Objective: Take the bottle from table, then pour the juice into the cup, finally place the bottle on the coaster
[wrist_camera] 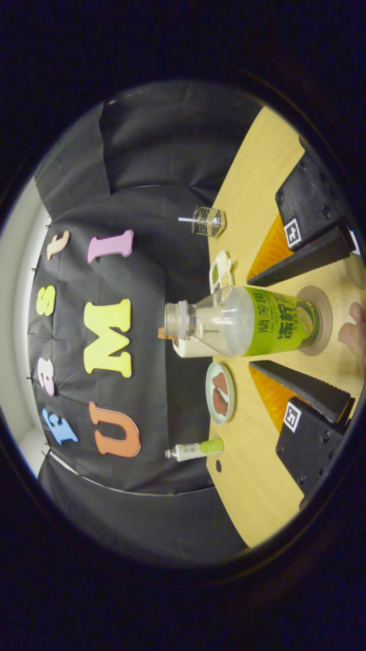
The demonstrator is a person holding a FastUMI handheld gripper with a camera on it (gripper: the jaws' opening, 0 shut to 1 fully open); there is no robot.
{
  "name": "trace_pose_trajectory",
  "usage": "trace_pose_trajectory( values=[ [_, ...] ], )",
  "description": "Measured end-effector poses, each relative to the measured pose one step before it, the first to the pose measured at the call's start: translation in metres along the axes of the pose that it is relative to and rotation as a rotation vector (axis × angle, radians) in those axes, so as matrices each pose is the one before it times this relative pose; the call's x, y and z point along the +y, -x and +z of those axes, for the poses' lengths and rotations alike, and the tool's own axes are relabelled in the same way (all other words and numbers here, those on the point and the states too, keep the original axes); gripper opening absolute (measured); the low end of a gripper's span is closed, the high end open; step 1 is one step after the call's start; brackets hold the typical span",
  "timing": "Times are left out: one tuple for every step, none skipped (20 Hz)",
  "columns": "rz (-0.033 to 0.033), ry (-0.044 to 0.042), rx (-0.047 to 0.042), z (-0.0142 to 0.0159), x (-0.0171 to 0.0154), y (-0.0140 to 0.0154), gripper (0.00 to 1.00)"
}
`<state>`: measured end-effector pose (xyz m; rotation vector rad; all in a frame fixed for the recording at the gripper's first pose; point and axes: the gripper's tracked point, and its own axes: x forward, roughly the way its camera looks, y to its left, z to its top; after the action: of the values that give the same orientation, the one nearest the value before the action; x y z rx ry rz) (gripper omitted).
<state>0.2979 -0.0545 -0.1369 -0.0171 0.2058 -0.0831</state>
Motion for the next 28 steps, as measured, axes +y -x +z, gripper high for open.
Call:
trace_pose_trajectory(
  values=[
    [0.00463, -0.00689, -0.01277, 0.00265, 0.00136, 0.00197, 0.95],
    [-0.00399, 0.00107, -0.0074, 0.00261, -0.0014, 0.00232, 0.96],
    [-0.01116, 0.00527, -0.00023, 0.00127, -0.00179, 0.00253, 0.97],
    [-0.00719, 0.00803, -0.00247, 0.00142, -0.00059, 0.00273, 0.98],
    [-0.00492, 0.00775, -0.00629, 0.00336, -0.00037, 0.00474, 0.99],
    [-0.00448, 0.00357, -0.01037, 0.00412, -0.00087, 0.00413, 0.99],
    [0.00503, -0.00351, -0.01571, 0.00544, -0.00023, 0.00546, 0.99],
    [0.01516, -0.00341, -0.01465, 0.00535, 0.00183, 0.00483, 0.99],
    [0.00233, 0.00184, -0.00451, 0.00364, -0.00048, 0.00428, 0.99],
    [-0.01534, 0.00698, 0.00242, 0.00148, -0.00503, 0.00496, 1.0],
    [-0.01269, 0.01335, 0.00255, 0.00426, -0.00299, 0.00743, 1.0],
    [-0.01097, 0.01232, 0.0004, 0.00477, -0.0016, 0.00686, 1.0],
    [-0.01069, 0.01214, -0.0048, 0.00685, -0.00133, 0.01058, 1.0],
    [-0.00602, 0.01033, -0.01212, 0.00752, -0.00081, 0.00971, 1.0],
    [-0.00413, 0.00691, -0.00559, 0.00635, -0.0006, 0.00934, 1.0],
    [-0.01313, 0.00696, 0.00077, 0.00396, -0.00313, 0.00821, 1.0],
    [-0.00937, 0.00505, 0.00338, 0.00344, -0.00279, 0.00919, 1.0],
    [-0.00143, 0.00014, 0.00498, 0.00157, -0.00136, 0.00863, 1.0],
    [-0.00128, -0.00803, 0.00421, 0.00203, -0.00094, 0.00852, 1.0],
    [0.00244, -0.012, 0.00027, 0.00086, -0.0018, 0.00961, 1.0],
    [-0.0007, -0.0095, -0.00663, 0.00183, -0.00172, 0.00892, 1.0],
    [0.00023, -0.01101, -0.00631, 0.0005, -0.00306, 0.00752, 1.0],
    [0.00338, -0.01032, -0.00072, -0.0013, -0.0021, 0.00784, 1.0],
    [0.0035, -0.01121, -0.00363, -0.00277, -0.00132, 0.00583, 1.0],
    [0.0041, -0.01106, -0.00993, -0.00006, -0.00137, 0.00698, 1.0],
    [0.00753, -0.00695, -0.01125, 0.00162, -0.00144, 0.00703, 1.0],
    [0.00546, -0.00407, -0.00566, 0.00114, -0.00148, 0.00599, 1.0],
    [-0.00045, -0.00345, 0.00323, -0.00045, -0.00376, 0.00533, 1.0]
  ],
)
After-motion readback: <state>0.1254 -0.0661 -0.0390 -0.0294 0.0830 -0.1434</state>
